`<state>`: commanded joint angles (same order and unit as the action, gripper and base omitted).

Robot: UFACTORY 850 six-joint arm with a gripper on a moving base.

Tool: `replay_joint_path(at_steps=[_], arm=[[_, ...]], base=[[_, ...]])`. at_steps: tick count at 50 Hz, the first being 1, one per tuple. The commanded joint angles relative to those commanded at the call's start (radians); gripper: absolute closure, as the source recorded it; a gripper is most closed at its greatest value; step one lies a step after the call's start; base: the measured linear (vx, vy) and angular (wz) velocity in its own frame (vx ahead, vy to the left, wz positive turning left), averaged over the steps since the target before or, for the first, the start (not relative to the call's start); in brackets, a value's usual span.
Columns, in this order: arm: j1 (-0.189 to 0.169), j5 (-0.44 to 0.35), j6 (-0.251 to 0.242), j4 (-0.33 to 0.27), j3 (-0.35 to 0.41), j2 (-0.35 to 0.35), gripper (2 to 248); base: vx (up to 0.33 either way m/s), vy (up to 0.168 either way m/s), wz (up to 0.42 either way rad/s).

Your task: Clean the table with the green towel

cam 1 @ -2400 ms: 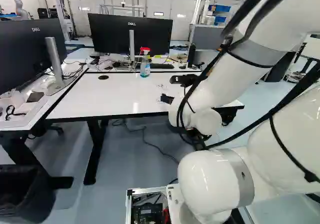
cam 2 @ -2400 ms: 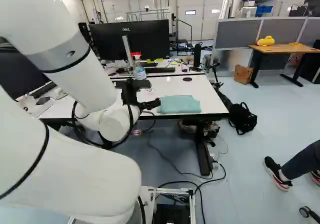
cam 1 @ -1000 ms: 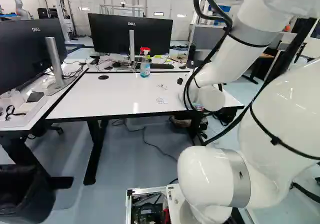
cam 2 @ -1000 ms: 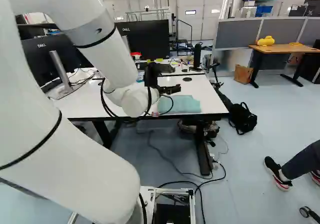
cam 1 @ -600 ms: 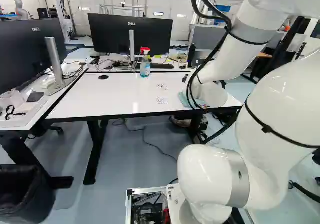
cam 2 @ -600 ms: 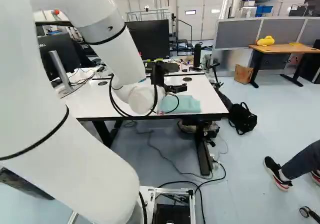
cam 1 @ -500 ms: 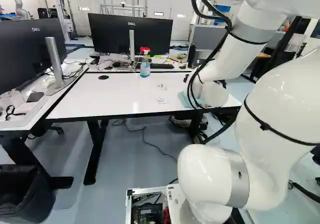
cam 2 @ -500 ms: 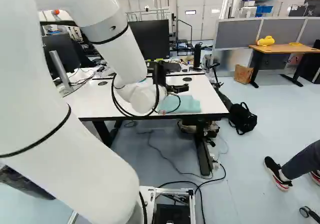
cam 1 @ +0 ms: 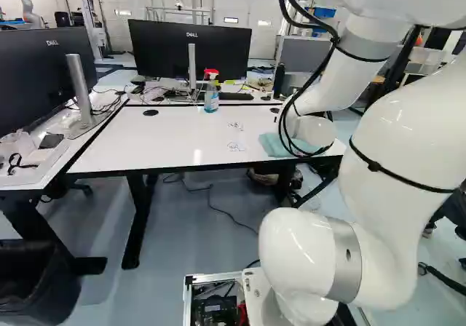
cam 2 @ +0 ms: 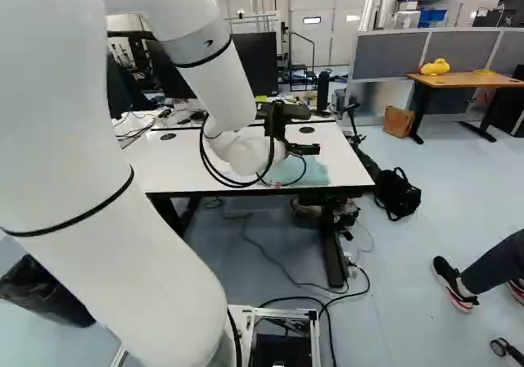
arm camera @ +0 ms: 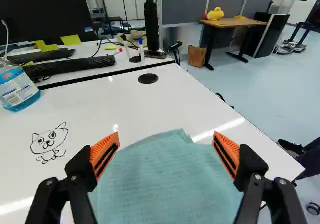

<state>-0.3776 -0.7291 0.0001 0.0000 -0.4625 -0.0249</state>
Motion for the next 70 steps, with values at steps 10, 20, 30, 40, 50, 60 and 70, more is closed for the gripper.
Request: replay_joint_path(at_steps=[10, 20, 30, 40, 50, 60, 70], arm=[[0.000, 0.050, 0.000, 0.000, 0.000, 0.000, 3], [0.000, 0.100, 0.000, 0.000, 0.000, 0.000, 3], [0.000, 0.149, 0.000, 0.000, 0.000, 0.000, 3], [-0.003, 0.199, 0.000, 0.000, -0.009, -0.008, 3], [-0.008, 0.249, 0.000, 0.000, -0.026, -0.025, 3], [-0.013, 0.296, 0.000, 0.000, -0.046, -0.043, 3], [-0.017, 0.321, 0.000, 0.000, -0.063, -0.059, 3]], base=[[0.000, 0.000, 0.000], [0.000, 0.000, 0.000], [0.000, 0.000, 0.000], [0.000, 0.000, 0.000], [0.000, 0.000, 0.000], [0.000, 0.000, 0.000], [0.000, 0.000, 0.000]])
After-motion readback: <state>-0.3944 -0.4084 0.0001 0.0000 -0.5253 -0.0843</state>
